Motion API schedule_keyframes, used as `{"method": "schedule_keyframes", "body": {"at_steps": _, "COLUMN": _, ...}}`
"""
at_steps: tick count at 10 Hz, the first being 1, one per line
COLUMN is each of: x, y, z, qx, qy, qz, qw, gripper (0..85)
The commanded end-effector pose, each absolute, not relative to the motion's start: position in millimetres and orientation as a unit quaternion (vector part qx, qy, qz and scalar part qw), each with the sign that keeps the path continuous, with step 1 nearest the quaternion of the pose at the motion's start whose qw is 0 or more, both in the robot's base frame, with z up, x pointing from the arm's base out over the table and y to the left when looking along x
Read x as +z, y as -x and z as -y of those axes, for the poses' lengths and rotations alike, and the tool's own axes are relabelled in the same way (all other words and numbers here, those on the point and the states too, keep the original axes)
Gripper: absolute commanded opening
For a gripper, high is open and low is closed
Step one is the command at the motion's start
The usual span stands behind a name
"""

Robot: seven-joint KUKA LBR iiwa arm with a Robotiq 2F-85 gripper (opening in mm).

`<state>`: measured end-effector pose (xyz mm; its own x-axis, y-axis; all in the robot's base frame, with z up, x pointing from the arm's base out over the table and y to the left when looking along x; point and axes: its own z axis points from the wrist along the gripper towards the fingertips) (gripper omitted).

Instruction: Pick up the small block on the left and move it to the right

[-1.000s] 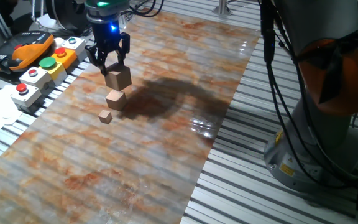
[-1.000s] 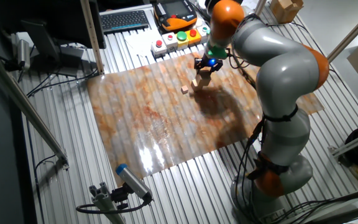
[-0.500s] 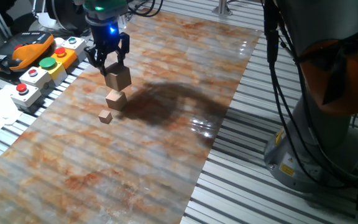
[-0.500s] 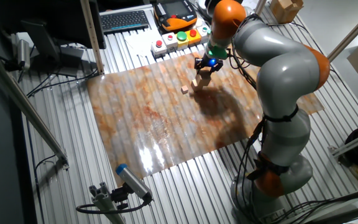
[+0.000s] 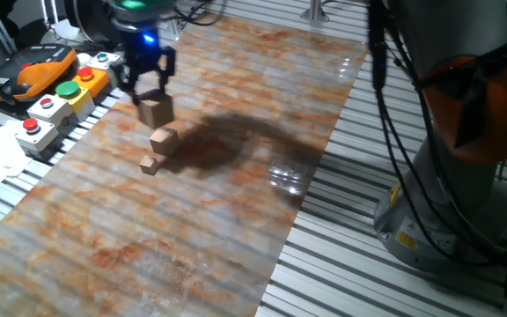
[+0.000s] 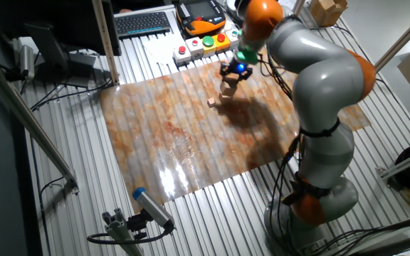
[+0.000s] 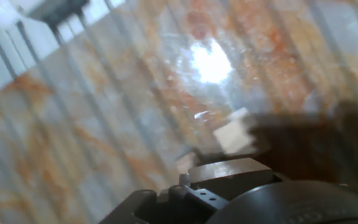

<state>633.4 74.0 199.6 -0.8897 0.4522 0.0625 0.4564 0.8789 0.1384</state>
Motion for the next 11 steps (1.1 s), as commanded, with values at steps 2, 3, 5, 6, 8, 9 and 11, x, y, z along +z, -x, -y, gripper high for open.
{"method": "schedule_keyframes", "body": {"at_steps": 2, "x": 210.4, "y": -637.7, "z": -144.2, "qx": -0.059, "qy": 0.246, "qz": 0.967, "qw": 0.011, "gripper": 0.0}}
{"method": "schedule_keyframes", "body": {"at_steps": 3, "x": 211.1, "y": -635.6, "z": -170.7, "qx": -0.052, "qy": 0.256, "qz": 0.965, "qw": 0.009, "gripper": 0.0}}
{"method": "schedule_keyframes", "body": {"at_steps": 5, "x": 198.4, "y": -627.5, "z": -200.8, "qx": -0.046, "qy": 0.278, "qz": 0.960, "qw": 0.001, "gripper": 0.0}}
{"method": "schedule_keyframes", "body": {"at_steps": 6, "x": 189.4, "y": -623.3, "z": -212.0, "qx": -0.048, "qy": 0.290, "qz": 0.956, "qw": -0.001, "gripper": 0.0}}
{"method": "schedule_keyframes", "body": {"at_steps": 8, "x": 178.2, "y": -619.8, "z": -232.6, "qx": -0.052, "qy": 0.308, "qz": 0.950, "qw": -0.002, "gripper": 0.0}}
{"method": "schedule_keyframes", "body": {"at_steps": 9, "x": 174.2, "y": -620.3, "z": -240.3, "qx": -0.052, "qy": 0.315, "qz": 0.948, "qw": -0.002, "gripper": 0.0}}
{"method": "schedule_keyframes", "body": {"at_steps": 11, "x": 163.9, "y": -623.6, "z": -252.0, "qx": -0.044, "qy": 0.326, "qz": 0.944, "qw": -0.009, "gripper": 0.0}}
